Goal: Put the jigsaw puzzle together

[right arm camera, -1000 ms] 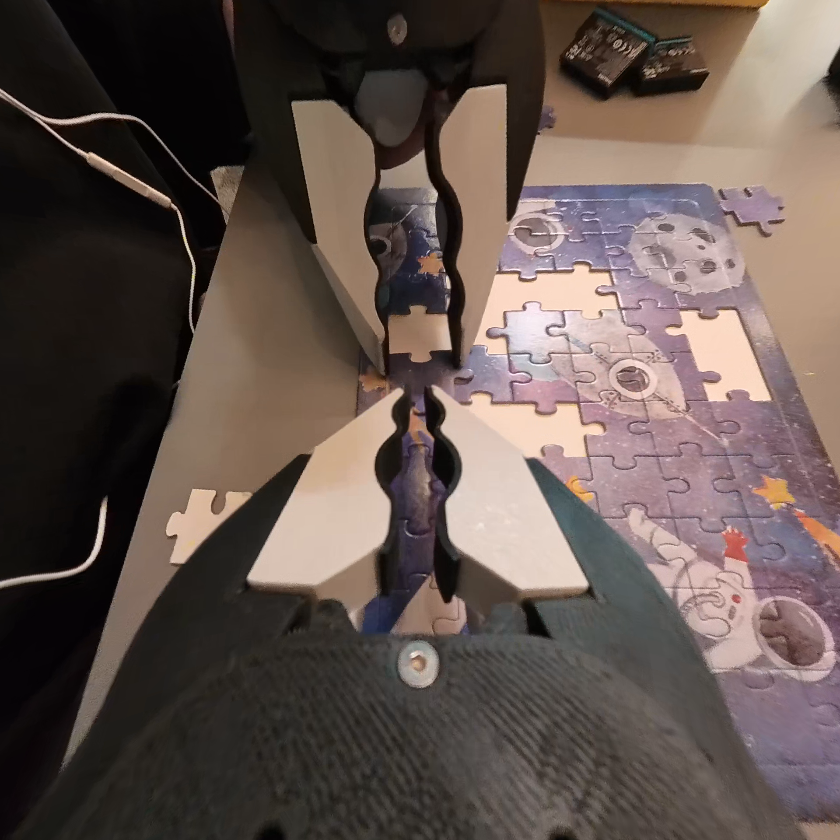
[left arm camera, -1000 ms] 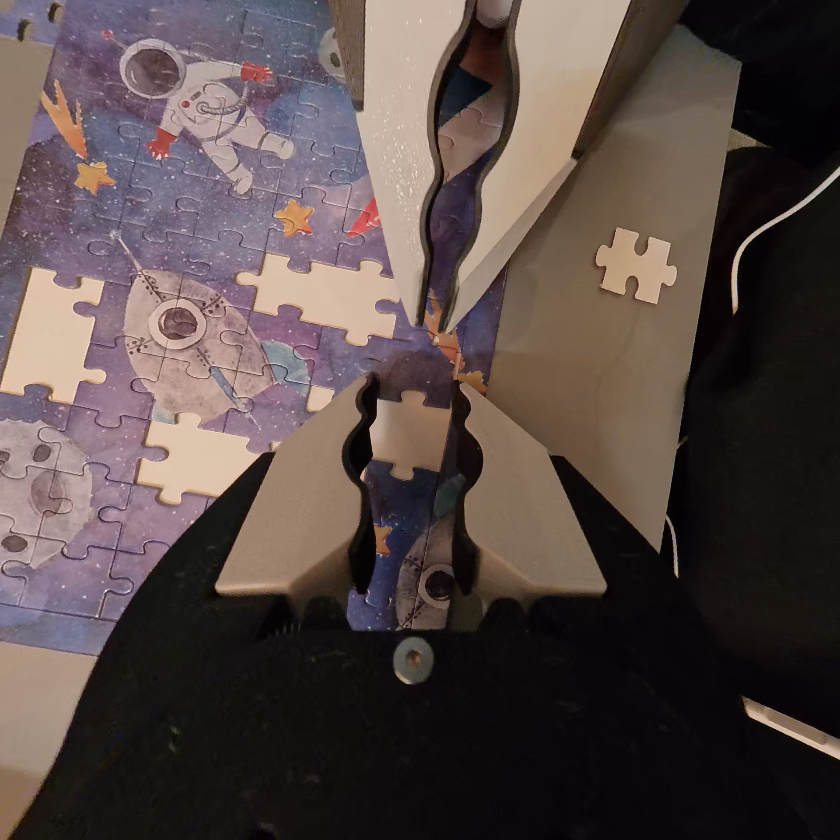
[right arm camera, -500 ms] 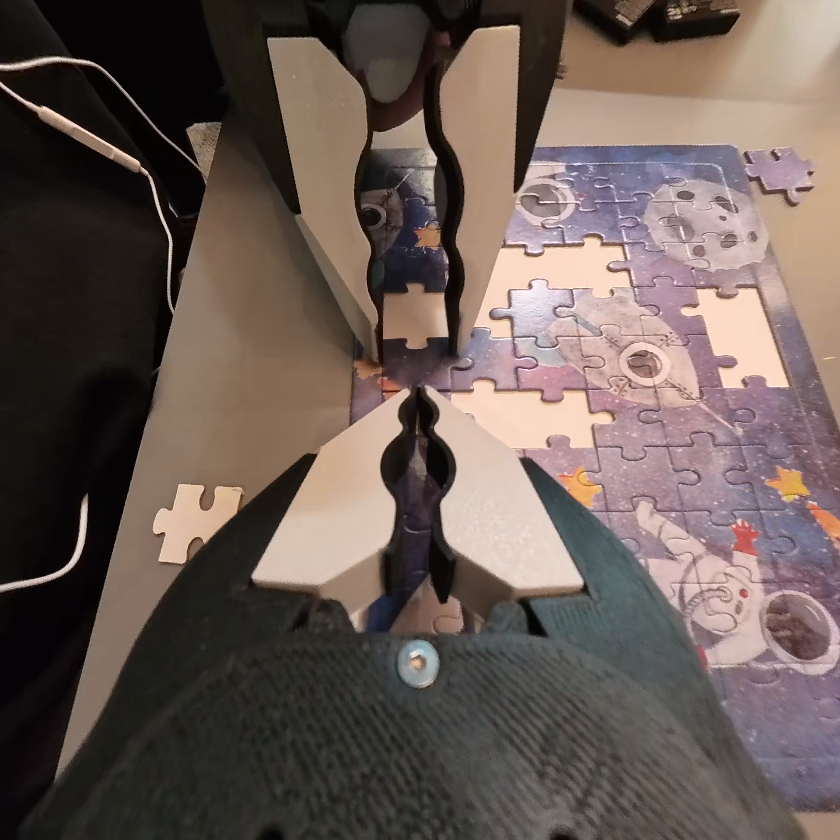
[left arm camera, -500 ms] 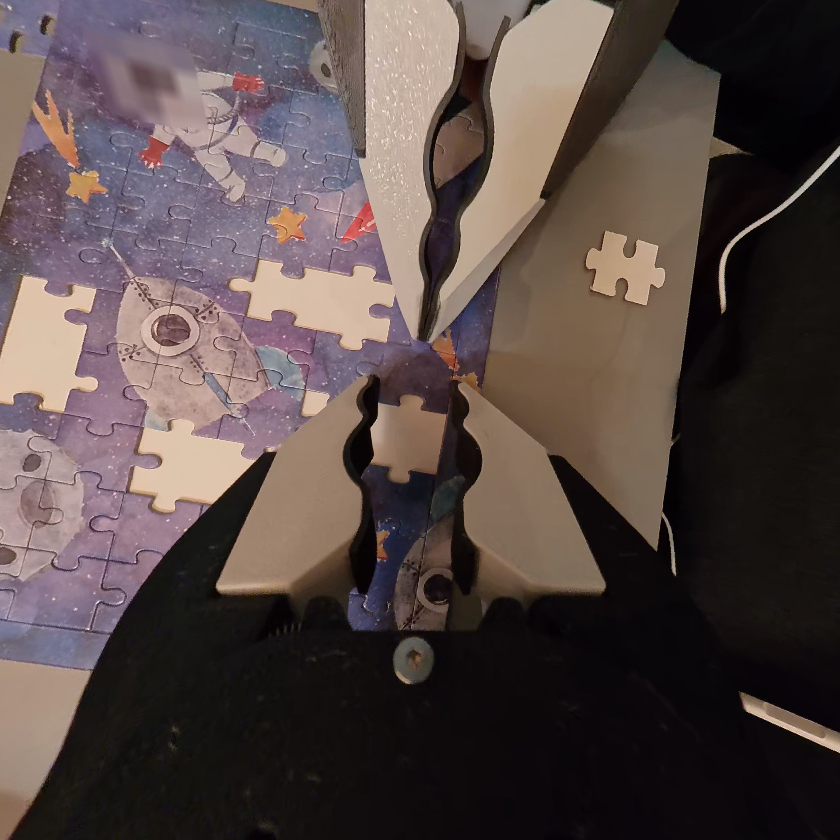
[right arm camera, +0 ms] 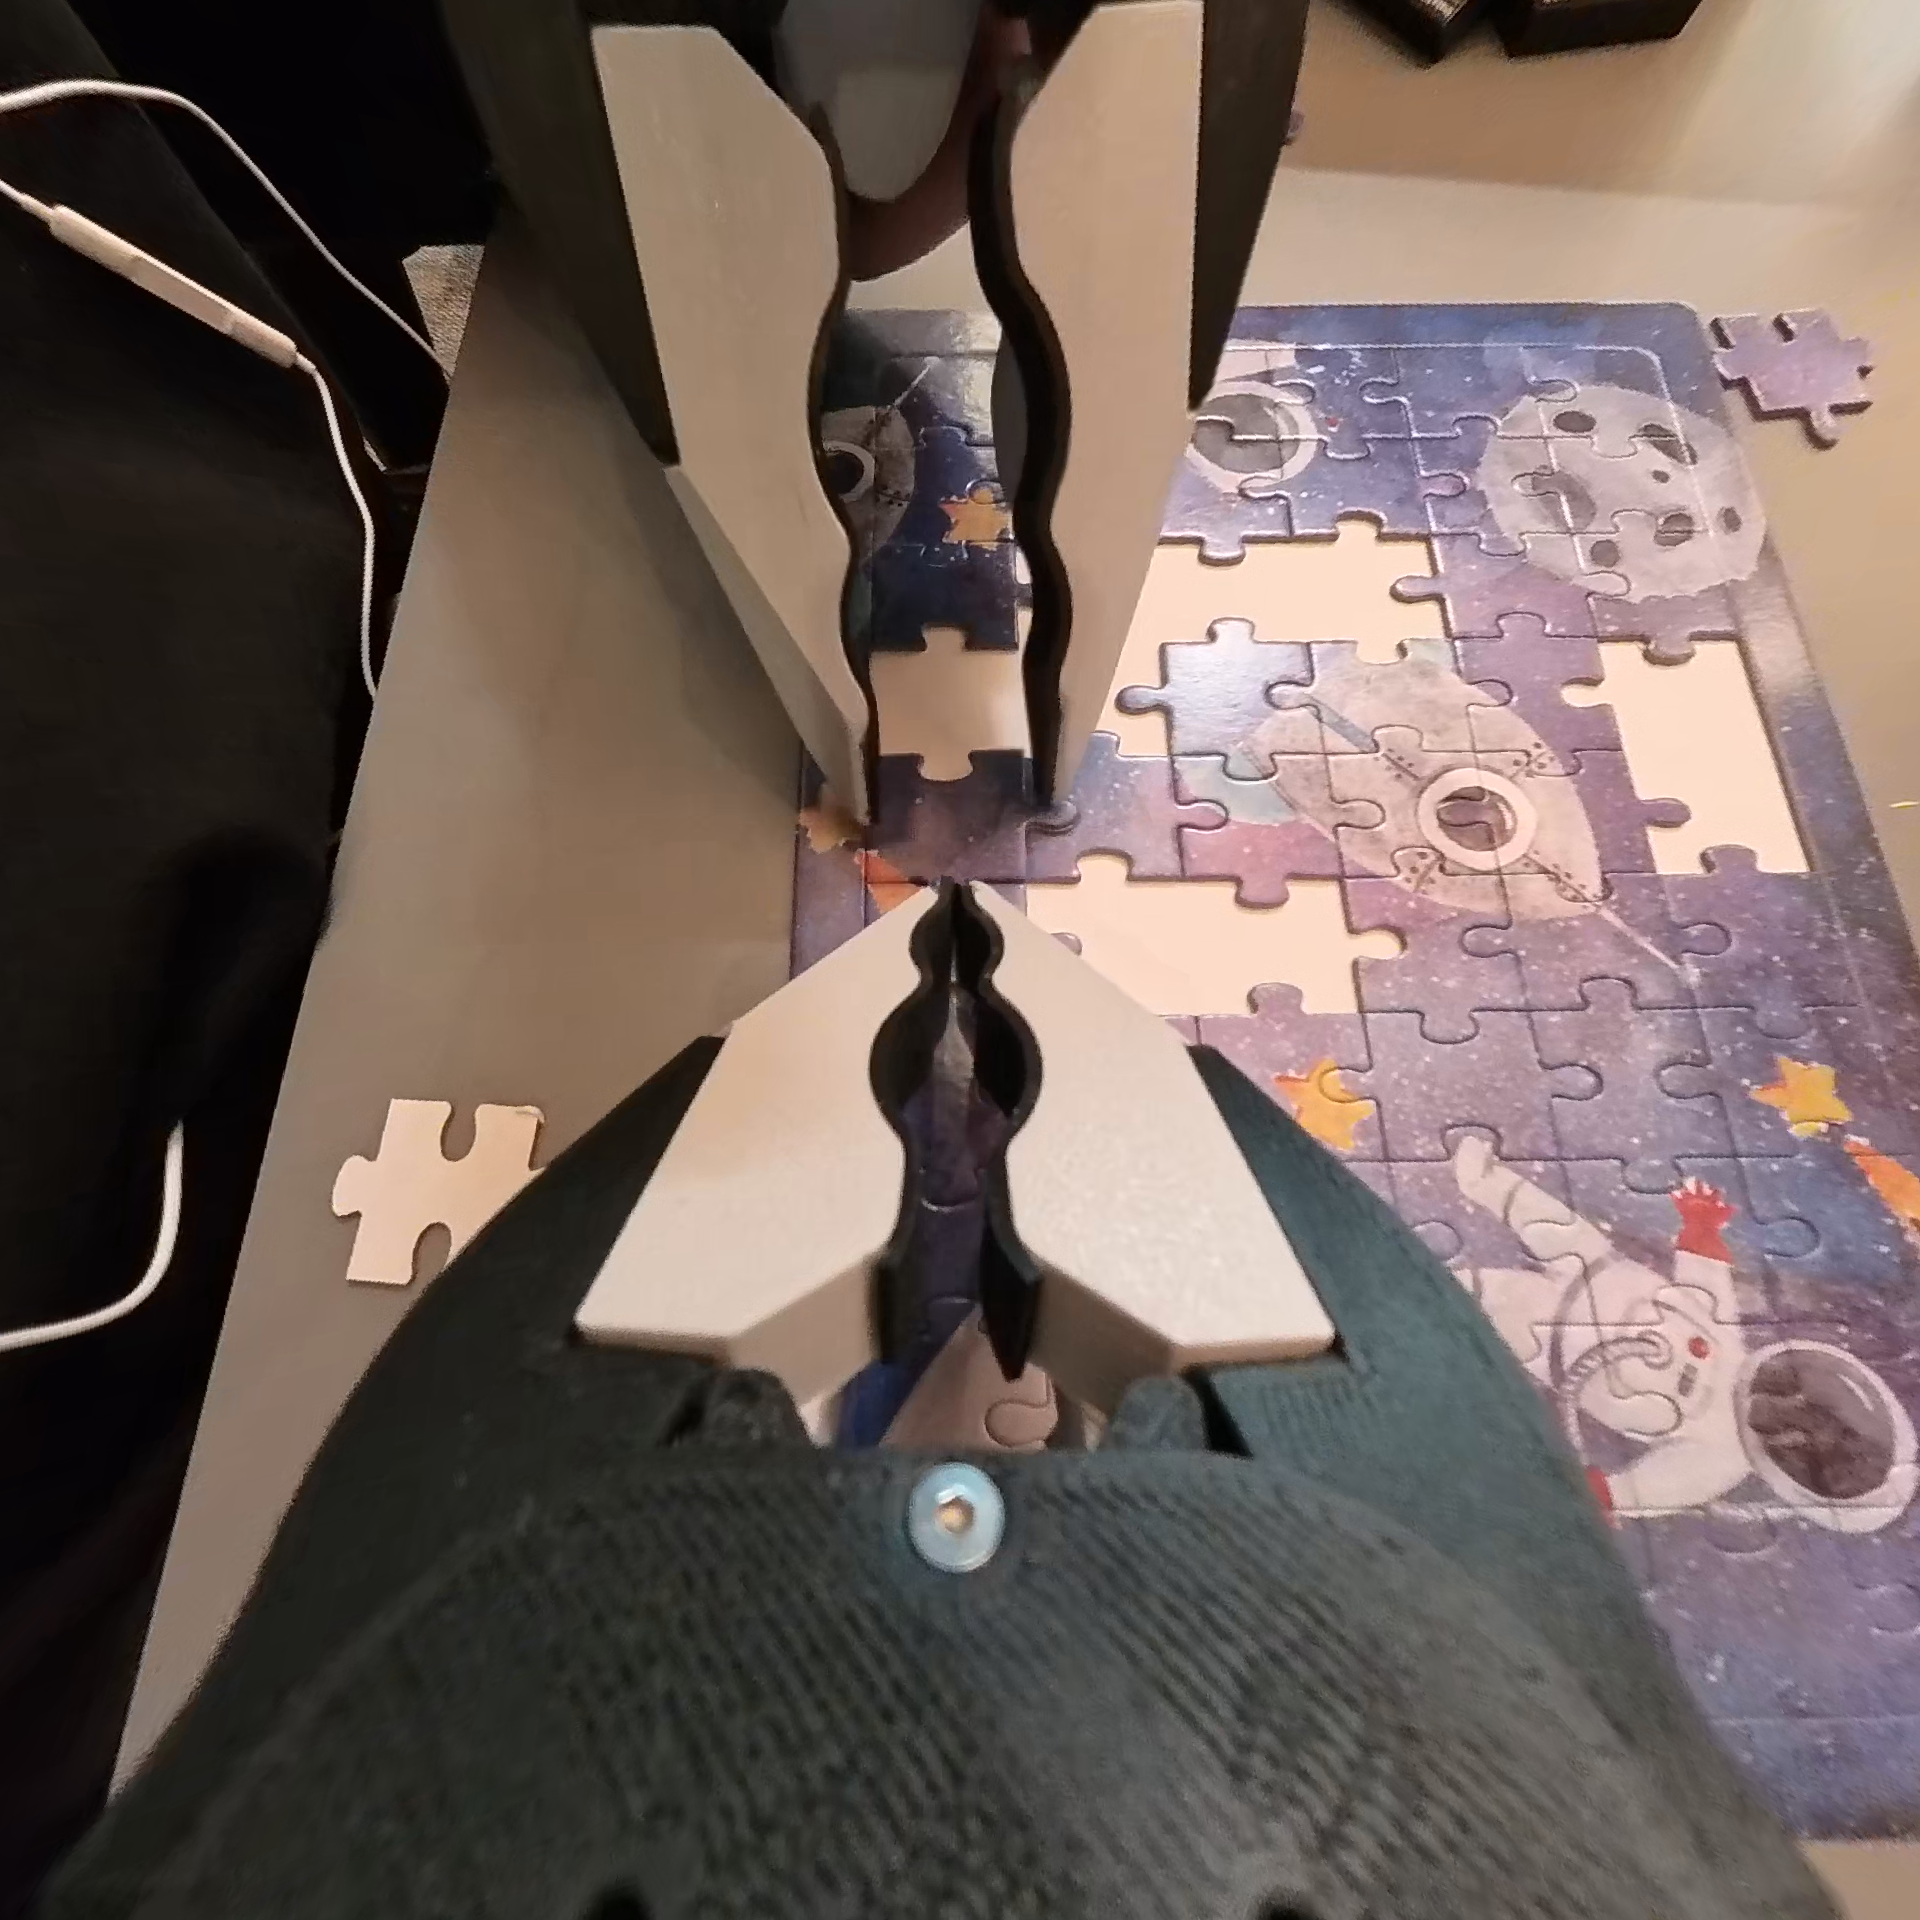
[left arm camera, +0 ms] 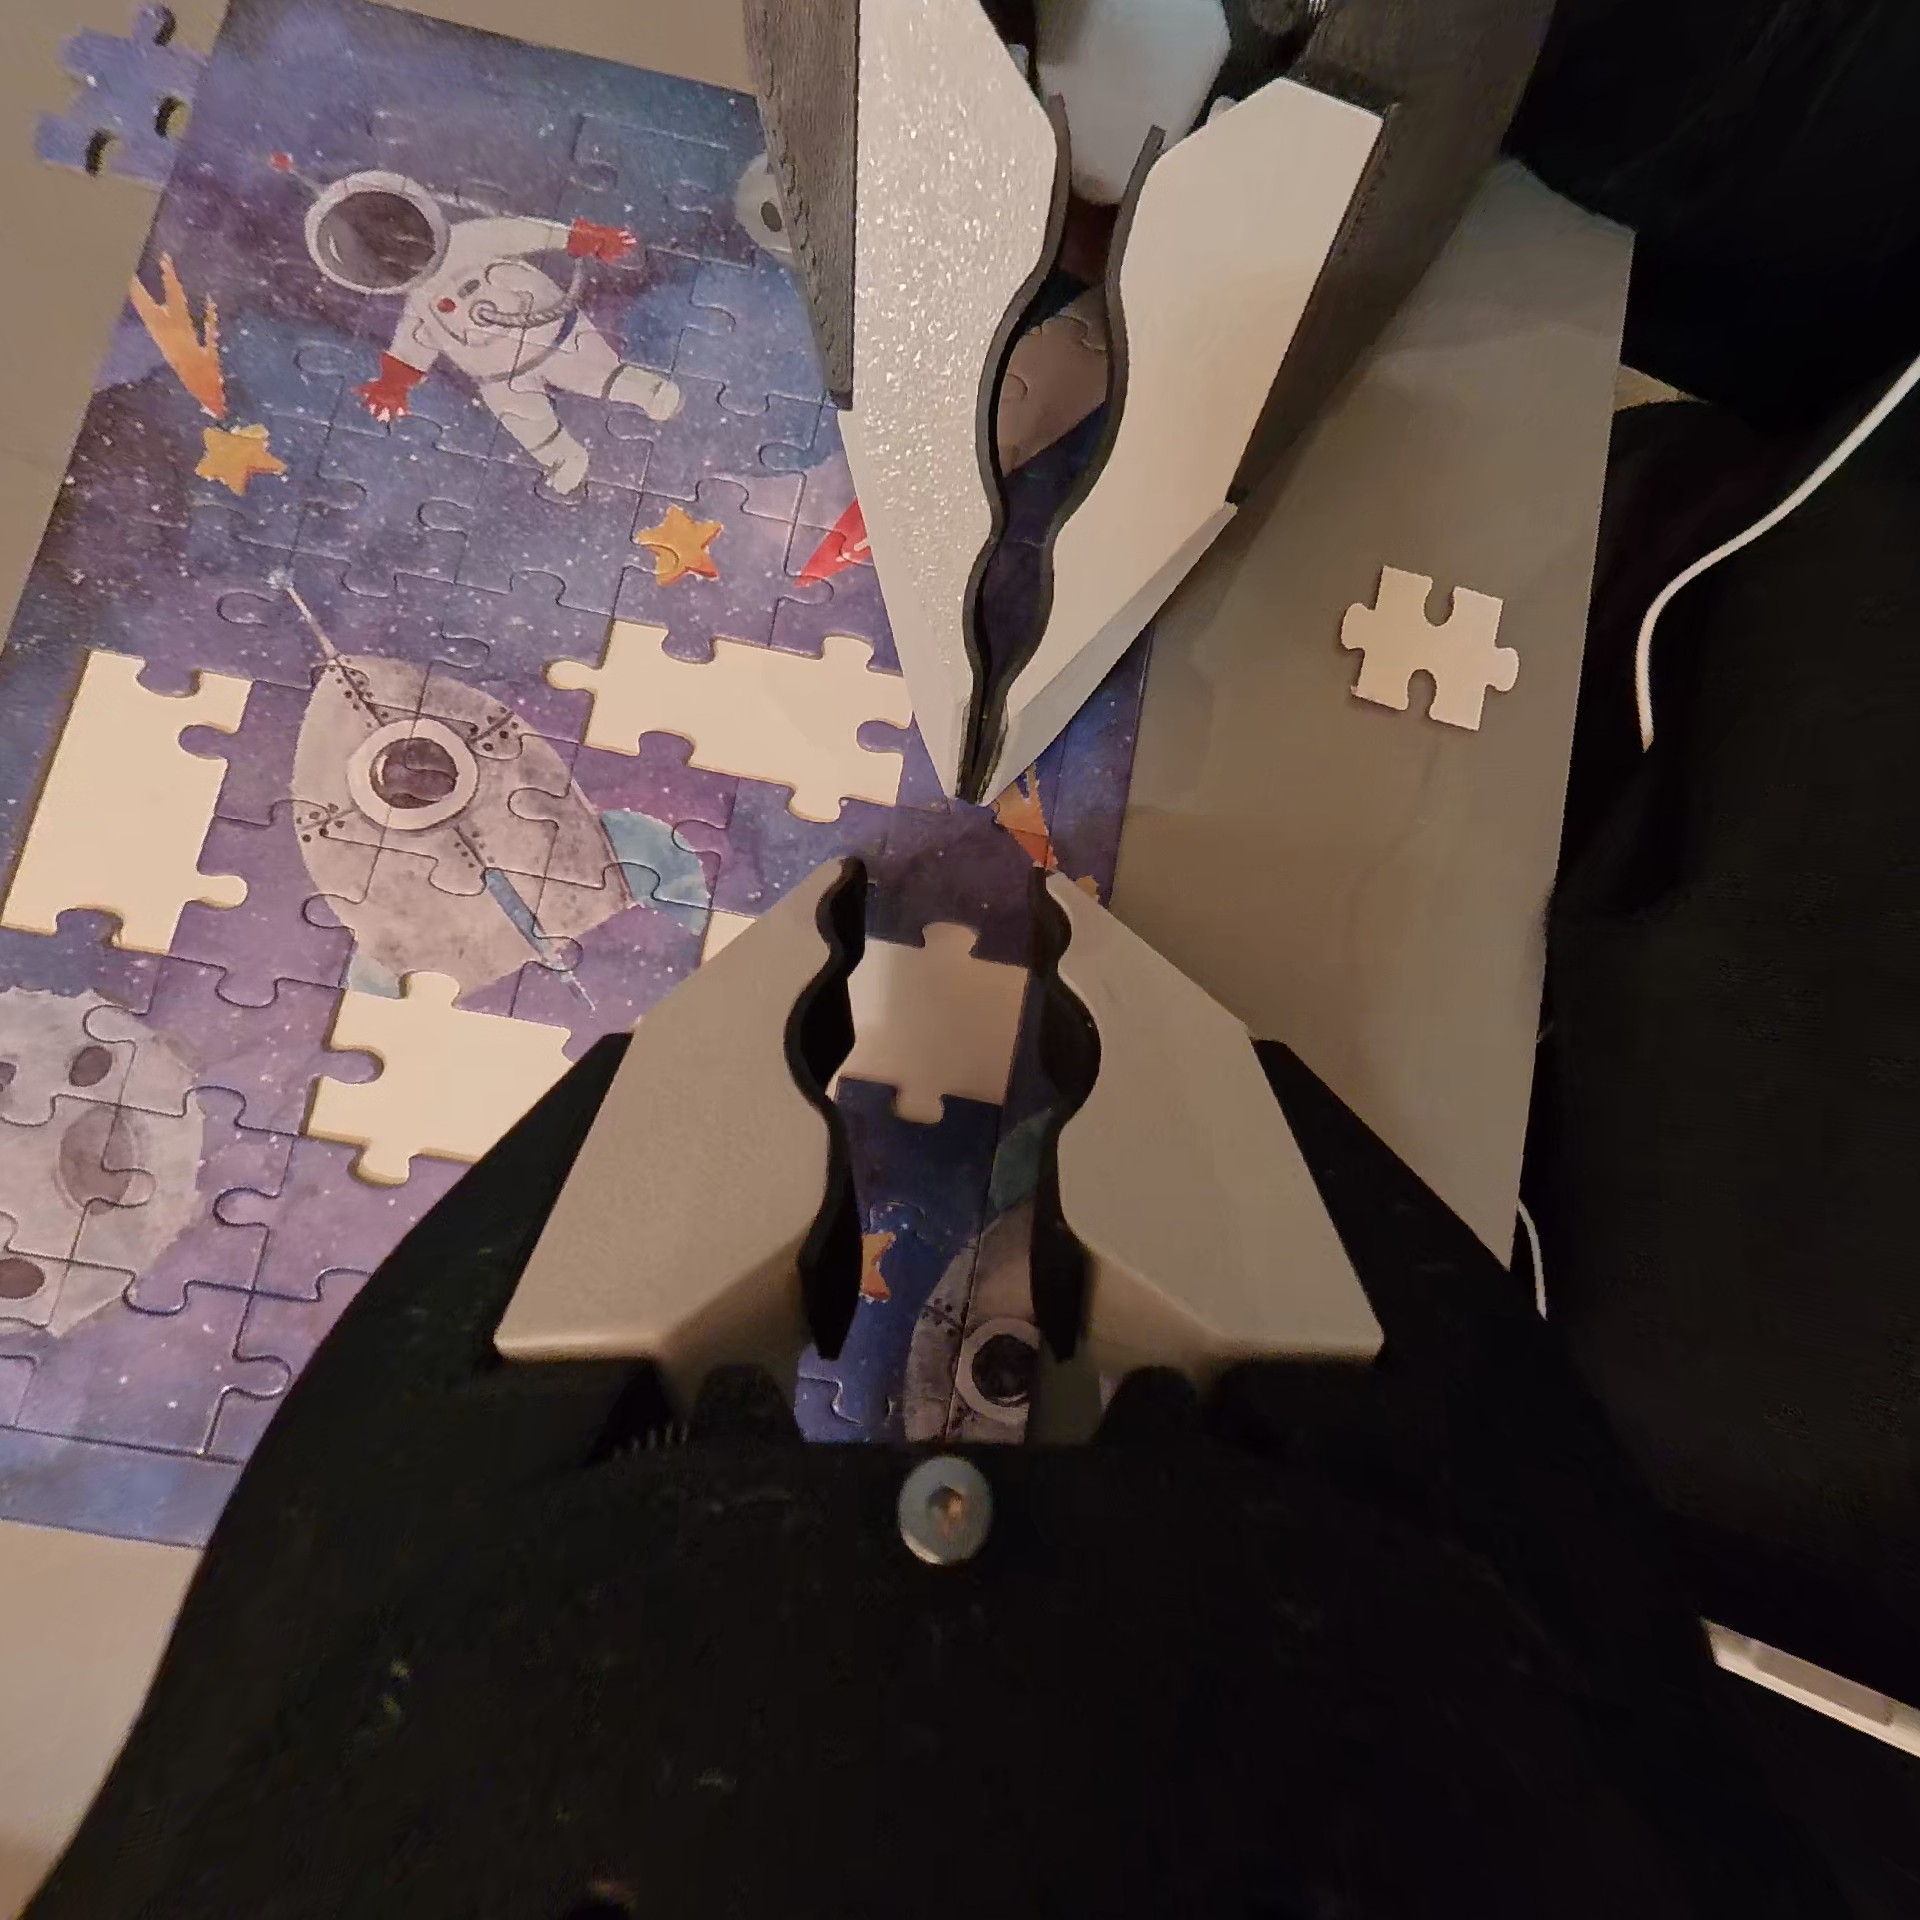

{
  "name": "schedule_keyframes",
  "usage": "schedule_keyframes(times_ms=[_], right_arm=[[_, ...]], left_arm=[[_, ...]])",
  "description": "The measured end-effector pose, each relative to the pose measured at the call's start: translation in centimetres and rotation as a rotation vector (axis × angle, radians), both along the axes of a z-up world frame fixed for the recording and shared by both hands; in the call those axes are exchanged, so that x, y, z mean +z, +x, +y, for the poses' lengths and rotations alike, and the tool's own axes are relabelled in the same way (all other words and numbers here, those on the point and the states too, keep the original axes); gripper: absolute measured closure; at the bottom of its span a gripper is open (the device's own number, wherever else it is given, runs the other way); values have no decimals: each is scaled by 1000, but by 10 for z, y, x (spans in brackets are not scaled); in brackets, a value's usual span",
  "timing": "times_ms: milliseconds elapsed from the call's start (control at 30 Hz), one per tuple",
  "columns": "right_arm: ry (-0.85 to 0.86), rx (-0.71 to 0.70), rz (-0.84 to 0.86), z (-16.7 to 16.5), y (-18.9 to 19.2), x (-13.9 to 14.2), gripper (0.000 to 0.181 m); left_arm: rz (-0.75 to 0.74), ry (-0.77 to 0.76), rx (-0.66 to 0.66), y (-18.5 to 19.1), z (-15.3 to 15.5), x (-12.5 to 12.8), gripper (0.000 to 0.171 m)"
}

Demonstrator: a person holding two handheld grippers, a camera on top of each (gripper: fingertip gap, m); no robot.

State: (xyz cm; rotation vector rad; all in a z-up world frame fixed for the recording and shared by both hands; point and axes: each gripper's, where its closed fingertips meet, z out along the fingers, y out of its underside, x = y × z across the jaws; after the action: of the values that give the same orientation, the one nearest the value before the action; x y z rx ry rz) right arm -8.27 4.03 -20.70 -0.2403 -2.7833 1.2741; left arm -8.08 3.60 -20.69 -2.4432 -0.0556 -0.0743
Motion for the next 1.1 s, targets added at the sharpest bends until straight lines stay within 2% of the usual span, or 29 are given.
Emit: schedule_keyframes(times_ms=[367, 500, 567, 633, 767, 900, 1000, 1100], right_arm=[[15, 14, 78, -4, 0, 1, 181], [-26, 13, 84, -6, 1, 9, 181], [-34, 9, 74, -6, 0, 9, 181], [11, 0, 53, -3, -1, 0, 181], [-18, -4, 73, -7, -1, 7, 181], [24, -52, 64, -5, -9, -1, 181], [14, -4, 20, -10, 1, -1, 181], [26, -105, 61, -7, -17, -1, 181]], left_arm=[[-16, 26, 15, -2, 1, 3, 147], [-19, 0, 32, -5, -2, -3, 160], [-9, 8, 36, -6, -2, -2, 171], [-12, -2, 35, -6, -3, -4, 171], [-23, 3, 38, -5, -3, -5, 171], [-37, 8, 44, -5, -2, -5, 171], [-37, 10, 45, -5, -2, -5, 171], [-44, 12, 48, -5, -2, -5, 171]])
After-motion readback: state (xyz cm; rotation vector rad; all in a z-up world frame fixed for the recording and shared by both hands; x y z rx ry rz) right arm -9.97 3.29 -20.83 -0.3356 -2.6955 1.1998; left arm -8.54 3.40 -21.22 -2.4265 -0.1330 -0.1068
